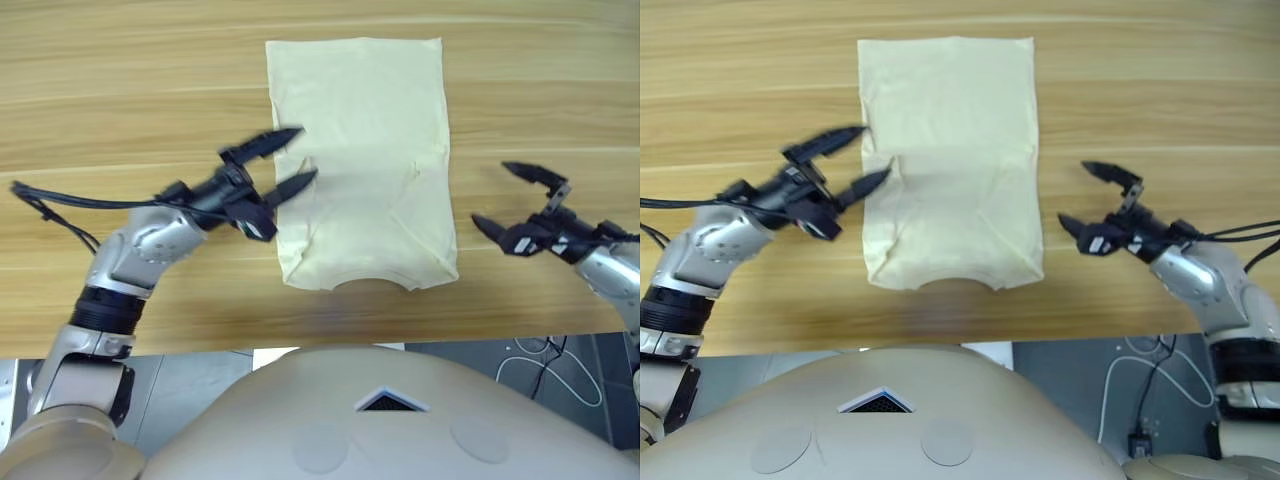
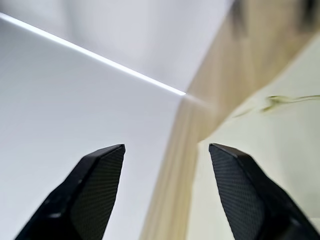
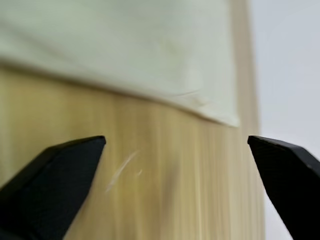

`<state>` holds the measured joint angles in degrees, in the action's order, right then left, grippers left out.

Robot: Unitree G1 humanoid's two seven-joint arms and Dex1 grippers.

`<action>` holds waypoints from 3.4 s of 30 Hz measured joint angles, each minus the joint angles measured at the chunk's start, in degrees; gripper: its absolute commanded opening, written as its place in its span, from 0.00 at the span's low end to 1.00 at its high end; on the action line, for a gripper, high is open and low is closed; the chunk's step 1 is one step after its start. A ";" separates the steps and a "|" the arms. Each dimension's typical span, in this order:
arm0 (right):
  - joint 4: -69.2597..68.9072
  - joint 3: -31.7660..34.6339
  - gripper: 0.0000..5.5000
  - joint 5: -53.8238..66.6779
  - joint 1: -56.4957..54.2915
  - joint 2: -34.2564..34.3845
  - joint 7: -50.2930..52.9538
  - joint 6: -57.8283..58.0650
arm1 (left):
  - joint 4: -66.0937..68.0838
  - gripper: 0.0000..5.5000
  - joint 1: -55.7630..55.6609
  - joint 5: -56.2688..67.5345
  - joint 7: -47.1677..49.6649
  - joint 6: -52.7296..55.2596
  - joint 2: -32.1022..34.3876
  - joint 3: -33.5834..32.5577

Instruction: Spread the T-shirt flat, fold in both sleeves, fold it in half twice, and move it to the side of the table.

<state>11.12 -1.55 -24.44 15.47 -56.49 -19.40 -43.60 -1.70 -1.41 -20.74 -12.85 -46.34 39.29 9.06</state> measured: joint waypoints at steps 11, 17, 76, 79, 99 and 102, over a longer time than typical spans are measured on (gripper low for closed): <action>-11.50 -7.62 0.96 3.13 -0.16 -0.30 -9.58 3.64 | 5.08 0.57 21.54 2.04 -16.11 1.66 17.60 -1.78; -13.98 -9.46 0.96 5.50 0.75 -1.28 -12.12 3.35 | 3.35 0.57 15.66 4.19 -23.00 0.05 16.32 5.80; -7.12 -10.21 0.00 10.84 7.56 1.77 -10.20 -1.95 | 8.18 0.00 15.52 11.63 -22.59 -5.15 9.97 12.99; -7.96 -9.37 0.00 12.28 10.17 2.27 -9.97 -1.92 | 7.21 0.00 17.58 11.69 -20.94 -3.62 8.78 11.14; 6.06 -2.57 0.00 -1.51 -20.63 19.93 12.42 3.86 | 19.65 0.00 -9.73 -1.73 -1.13 1.72 -8.66 1.45; 13.66 -3.77 0.00 -4.67 -26.47 22.08 17.06 4.90 | 30.83 0.00 -18.23 -6.59 3.60 2.94 -11.91 3.50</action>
<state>24.78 -5.33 -29.11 -11.00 -34.41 -2.34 -38.70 29.13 -19.64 -27.33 -9.25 -43.41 27.38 12.56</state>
